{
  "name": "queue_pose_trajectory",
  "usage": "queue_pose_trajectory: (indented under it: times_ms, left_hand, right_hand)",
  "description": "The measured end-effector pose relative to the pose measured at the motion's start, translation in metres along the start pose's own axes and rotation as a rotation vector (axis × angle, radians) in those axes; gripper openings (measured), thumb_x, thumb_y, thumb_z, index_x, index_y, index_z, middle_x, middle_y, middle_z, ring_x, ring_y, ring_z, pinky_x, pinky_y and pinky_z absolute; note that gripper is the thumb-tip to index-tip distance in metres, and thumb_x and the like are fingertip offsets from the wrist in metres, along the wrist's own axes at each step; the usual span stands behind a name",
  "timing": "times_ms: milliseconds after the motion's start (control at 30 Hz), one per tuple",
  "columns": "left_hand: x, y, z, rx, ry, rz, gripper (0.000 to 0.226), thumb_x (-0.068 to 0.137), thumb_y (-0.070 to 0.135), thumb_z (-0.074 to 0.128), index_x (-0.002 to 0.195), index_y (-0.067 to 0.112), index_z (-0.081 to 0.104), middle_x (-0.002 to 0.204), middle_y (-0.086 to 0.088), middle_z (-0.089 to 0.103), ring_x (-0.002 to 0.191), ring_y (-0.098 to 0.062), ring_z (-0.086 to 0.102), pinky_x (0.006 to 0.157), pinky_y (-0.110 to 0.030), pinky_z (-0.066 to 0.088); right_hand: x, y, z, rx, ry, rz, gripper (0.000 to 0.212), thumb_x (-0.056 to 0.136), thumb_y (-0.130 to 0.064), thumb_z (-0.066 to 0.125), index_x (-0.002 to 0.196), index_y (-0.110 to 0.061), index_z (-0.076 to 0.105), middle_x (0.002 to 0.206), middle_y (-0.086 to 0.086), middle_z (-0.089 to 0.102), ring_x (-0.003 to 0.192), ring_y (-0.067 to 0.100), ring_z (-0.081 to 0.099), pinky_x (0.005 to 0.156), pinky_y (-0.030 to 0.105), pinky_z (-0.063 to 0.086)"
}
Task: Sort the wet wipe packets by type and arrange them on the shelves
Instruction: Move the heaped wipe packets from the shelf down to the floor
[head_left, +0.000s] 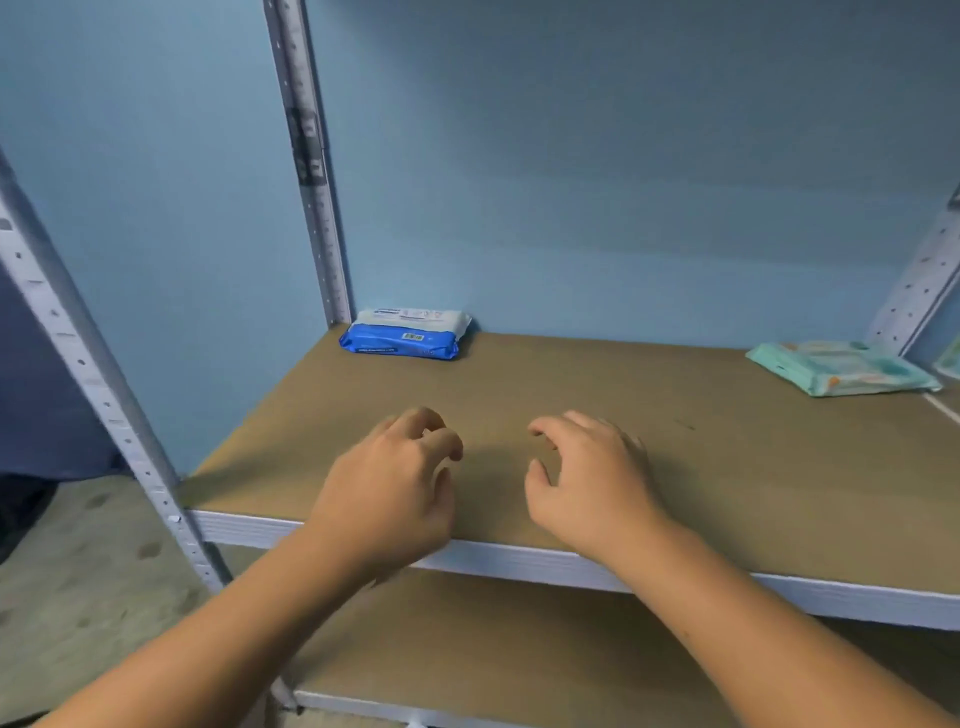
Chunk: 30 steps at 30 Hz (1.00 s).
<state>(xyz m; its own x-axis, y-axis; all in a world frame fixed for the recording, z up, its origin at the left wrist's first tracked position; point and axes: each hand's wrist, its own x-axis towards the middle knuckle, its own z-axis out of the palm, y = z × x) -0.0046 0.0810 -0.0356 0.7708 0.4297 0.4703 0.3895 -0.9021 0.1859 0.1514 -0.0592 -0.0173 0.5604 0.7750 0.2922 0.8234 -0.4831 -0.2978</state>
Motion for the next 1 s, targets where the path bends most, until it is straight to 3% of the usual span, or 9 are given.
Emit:
queue_pose_trajectory:
  times_ms: [67,167,300,433,533,700,800,1000]
  left_hand:
    - [0.036,-0.015,0.018,-0.014,0.062,-0.019,0.049,0.080,0.021,0.058,0.128,0.030,0.054,0.134,0.004,0.047,0.108,-0.024,0.055,0.071,-0.039,0.055]
    - [0.094,-0.040,0.042,-0.082,0.062,-0.152,0.071,0.080,0.015,0.058,0.146,0.026,0.035,0.151,-0.006,0.030,0.133,-0.031,0.035,0.090,-0.043,0.050]
    - [0.158,-0.079,0.069,0.033,-0.065,-0.302,0.078,0.079,0.033,0.045,0.153,0.020,0.026,0.161,-0.014,0.021,0.147,-0.035,0.018,0.113,-0.050,0.031]
    - [0.187,-0.106,0.092,0.176,-0.290,-0.431,0.072,0.092,0.043,0.037,0.157,0.020,0.015,0.167,-0.011,0.004,0.153,-0.037,-0.005,0.122,-0.051,0.009]
    - [0.188,-0.101,0.105,0.155,-0.284,-0.458,0.071,0.094,0.049,0.033,0.156,0.017,0.018,0.164,-0.011,0.017,0.150,-0.036,0.010,0.120,-0.050,0.017]
    - [0.179,-0.058,0.111,0.165,-0.201,-0.459,0.067,0.094,0.054,0.033,0.150,0.019,0.023,0.143,-0.013,0.041,0.131,-0.036,0.033,0.105,-0.048,0.029]
    - [0.173,-0.023,0.108,0.183,-0.199,-0.382,0.060,0.093,0.053,0.035,0.142,0.021,0.030,0.132,-0.009,0.047,0.125,-0.033,0.035,0.099,-0.049,0.030]
    - [0.172,0.056,0.114,0.129,-0.232,-0.202,0.061,0.090,0.054,0.042,0.141,0.023,0.030,0.133,-0.005,0.045,0.127,-0.031,0.034,0.099,-0.049,0.029]
  right_hand:
    - [0.025,0.009,0.014,0.005,0.022,0.016,0.045,0.080,-0.038,0.050,0.122,-0.030,0.064,0.109,-0.010,0.063,0.109,0.021,0.058,0.092,0.037,0.044]
    - [0.061,0.018,0.031,-0.011,0.023,0.048,0.040,0.083,-0.034,0.056,0.122,-0.031,0.063,0.110,-0.010,0.062,0.110,0.019,0.057,0.090,0.033,0.038]
    - [0.098,0.025,0.041,-0.010,0.013,0.081,0.037,0.086,-0.032,0.057,0.123,-0.031,0.061,0.115,-0.011,0.060,0.112,0.019,0.055,0.094,0.035,0.038]
    - [0.119,0.033,0.051,-0.013,0.044,0.093,0.035,0.085,-0.031,0.057,0.119,-0.029,0.063,0.113,-0.010,0.061,0.112,0.020,0.055,0.094,0.036,0.037]
    - [0.124,0.038,0.055,-0.010,0.056,0.099,0.036,0.085,-0.031,0.058,0.120,-0.029,0.063,0.114,-0.011,0.062,0.113,0.019,0.055,0.094,0.035,0.035]
    - [0.122,0.058,0.048,-0.015,0.074,0.129,0.035,0.084,-0.030,0.057,0.119,-0.029,0.063,0.113,-0.011,0.062,0.113,0.020,0.055,0.095,0.036,0.035]
    - [0.118,0.081,0.037,-0.046,0.100,0.174,0.038,0.083,-0.031,0.057,0.120,-0.029,0.063,0.114,-0.009,0.064,0.114,0.021,0.055,0.095,0.036,0.036]
    - [0.112,0.150,0.008,-0.117,0.083,0.377,0.047,0.084,-0.029,0.058,0.131,-0.027,0.057,0.133,-0.003,0.054,0.127,0.026,0.044,0.101,0.042,0.033]
